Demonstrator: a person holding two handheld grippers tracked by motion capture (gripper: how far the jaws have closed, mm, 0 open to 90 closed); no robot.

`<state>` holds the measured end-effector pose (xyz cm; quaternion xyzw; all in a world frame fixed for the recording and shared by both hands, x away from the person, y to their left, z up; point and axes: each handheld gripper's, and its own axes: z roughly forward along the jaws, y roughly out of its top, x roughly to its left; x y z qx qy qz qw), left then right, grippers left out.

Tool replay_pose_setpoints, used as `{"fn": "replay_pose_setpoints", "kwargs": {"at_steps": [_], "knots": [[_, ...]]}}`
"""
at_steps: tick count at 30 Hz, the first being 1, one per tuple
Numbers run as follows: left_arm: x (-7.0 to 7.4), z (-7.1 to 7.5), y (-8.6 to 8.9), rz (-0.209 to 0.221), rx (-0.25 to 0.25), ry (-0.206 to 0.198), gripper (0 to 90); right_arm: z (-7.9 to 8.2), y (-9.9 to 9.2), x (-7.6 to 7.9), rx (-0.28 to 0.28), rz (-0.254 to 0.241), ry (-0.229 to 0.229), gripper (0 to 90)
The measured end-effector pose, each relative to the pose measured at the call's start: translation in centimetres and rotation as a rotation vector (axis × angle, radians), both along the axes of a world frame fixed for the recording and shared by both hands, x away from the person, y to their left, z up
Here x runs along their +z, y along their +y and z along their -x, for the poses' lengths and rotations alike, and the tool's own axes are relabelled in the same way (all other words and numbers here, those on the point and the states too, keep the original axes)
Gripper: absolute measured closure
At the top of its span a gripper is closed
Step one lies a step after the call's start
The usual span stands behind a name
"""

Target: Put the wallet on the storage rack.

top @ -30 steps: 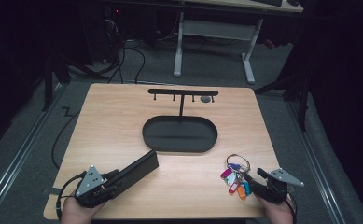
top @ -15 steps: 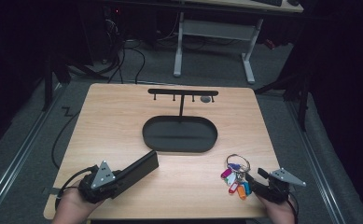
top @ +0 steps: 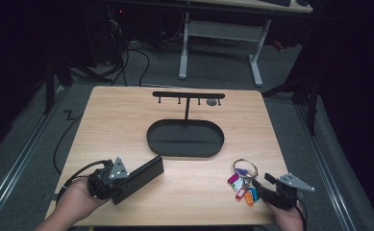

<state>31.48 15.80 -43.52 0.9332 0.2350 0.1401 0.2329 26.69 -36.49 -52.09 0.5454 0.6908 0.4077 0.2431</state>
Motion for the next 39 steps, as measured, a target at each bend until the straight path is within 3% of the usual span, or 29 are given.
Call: {"fn": "replay_pose_setpoints", "kwargs": {"at_steps": [7, 12, 16, 24, 30, 33, 39], "knots": [[0.4, -0.6, -1.0, -0.098, -0.022, 0.031, 65.2, 0.0, 0.0, 0.0, 0.003, -0.002, 0.003, 37.2], [0.3, -1.0, -1.4, -0.114, -0.016, 0.071, 65.6, -0.1, 0.0, -0.1, 0.003, -0.002, 0.002, 37.2], [0.5, -1.3, -1.6, -0.129, -0.008, 0.093, 71.1, 0.0, 0.0, -0.1, 0.004, -0.002, 0.002, 37.2], [1.5, -1.1, -2.6, -0.169, -0.072, 0.023, 75.4, 0.0, -0.1, 0.0, 0.0, -0.003, 0.003, 37.2], [3.0, -1.6, -3.2, -0.144, -0.091, -0.047, 76.1, 0.0, -0.1, 0.0, -0.001, -0.001, -0.001, 37.2], [3.3, -1.9, -3.6, -0.154, -0.106, -0.084, 76.1, 0.0, -0.2, 0.0, -0.001, 0.0, -0.003, 37.2], [4.0, -2.5, -4.4, -0.154, -0.126, -0.114, 76.8, 0.2, -0.3, 0.1, -0.003, 0.001, -0.007, 37.2]]}}
